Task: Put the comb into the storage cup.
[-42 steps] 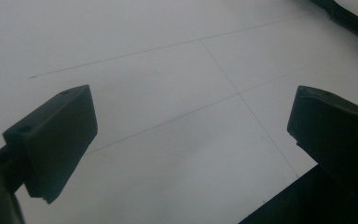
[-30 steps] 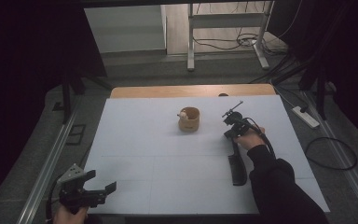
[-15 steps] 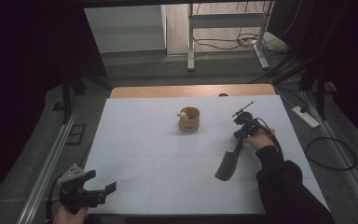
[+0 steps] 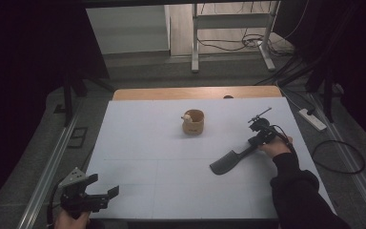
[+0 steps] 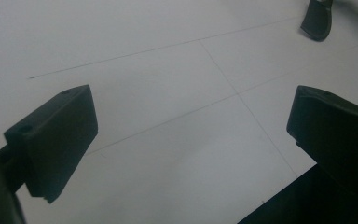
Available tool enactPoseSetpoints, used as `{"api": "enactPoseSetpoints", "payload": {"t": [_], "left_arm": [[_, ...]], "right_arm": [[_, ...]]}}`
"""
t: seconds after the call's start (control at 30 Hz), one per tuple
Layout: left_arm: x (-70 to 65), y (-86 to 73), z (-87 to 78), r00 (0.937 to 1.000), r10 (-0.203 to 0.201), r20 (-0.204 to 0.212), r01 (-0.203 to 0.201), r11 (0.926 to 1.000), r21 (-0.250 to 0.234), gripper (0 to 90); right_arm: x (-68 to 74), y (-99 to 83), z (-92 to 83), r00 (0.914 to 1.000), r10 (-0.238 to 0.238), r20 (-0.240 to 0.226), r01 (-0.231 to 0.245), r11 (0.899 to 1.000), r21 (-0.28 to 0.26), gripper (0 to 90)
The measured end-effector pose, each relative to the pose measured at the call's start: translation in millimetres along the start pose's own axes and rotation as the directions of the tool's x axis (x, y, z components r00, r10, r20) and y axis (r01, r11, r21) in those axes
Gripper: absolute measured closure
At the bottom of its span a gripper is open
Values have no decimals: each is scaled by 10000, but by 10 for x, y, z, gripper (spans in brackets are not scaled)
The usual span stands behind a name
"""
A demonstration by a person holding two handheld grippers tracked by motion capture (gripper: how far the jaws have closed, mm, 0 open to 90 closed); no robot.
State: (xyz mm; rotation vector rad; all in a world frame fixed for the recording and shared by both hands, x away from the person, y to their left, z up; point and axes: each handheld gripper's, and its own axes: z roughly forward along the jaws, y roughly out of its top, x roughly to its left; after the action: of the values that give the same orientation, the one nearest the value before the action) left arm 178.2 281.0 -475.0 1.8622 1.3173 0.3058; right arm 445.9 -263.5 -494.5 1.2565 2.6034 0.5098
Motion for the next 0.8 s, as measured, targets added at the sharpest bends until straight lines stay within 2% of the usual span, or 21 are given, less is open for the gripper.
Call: {"api": "enactPoseSetpoints", "payload": {"t": [0.27, 0.8], "left_arm": [[3, -1, -1, 10000, -17, 18, 17, 10000, -4, 23], [-2, 1, 1, 10000, 2, 3, -2, 10000, 10, 24]], "right_arm": [[-15, -132, -60, 9998, 170, -42, -170, 9999, -5, 896], [52, -458, -201, 9997, 149, -170, -151, 9998, -120, 896]]}}
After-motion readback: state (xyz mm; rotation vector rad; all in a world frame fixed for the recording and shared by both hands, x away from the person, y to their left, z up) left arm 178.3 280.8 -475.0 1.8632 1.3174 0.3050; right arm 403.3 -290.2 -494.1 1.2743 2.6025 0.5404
